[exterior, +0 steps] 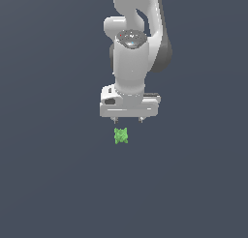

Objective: Pick up the object and move it to a goal position.

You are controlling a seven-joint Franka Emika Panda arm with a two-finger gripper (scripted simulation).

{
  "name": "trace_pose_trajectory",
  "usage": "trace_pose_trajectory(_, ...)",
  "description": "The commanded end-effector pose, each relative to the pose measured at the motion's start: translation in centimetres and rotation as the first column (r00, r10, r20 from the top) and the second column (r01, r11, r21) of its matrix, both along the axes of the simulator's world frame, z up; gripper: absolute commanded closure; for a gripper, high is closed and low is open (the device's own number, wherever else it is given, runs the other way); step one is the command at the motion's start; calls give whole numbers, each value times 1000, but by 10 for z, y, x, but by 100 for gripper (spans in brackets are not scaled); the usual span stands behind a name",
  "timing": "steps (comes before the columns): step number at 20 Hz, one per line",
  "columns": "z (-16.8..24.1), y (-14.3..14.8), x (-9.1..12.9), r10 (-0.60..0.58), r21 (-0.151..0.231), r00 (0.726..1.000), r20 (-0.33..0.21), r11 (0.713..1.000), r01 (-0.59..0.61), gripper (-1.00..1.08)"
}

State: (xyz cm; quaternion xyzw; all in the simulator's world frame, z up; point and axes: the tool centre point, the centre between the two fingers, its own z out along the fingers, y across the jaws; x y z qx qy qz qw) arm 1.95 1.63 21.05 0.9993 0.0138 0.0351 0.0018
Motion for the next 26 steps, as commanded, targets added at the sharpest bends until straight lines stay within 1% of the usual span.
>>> trace_pose_trajectory(1,0,0,0,0,0,1000,0,1000,0,-92)
trace_pose_trajectory(11,4,15,2,25,-4,1000,12,1000,-25,-92)
trace_pose_trajectory(16,0,13,1,25,-4,1000,9,1000,-25,-92)
trace_pose_trajectory(21,-26,3,-3,27,-2,1000,-8,1000,-27,-92)
trace_pose_trajectory(26,-74,-14,-15,31,1,999,-39,1000,-31,-92)
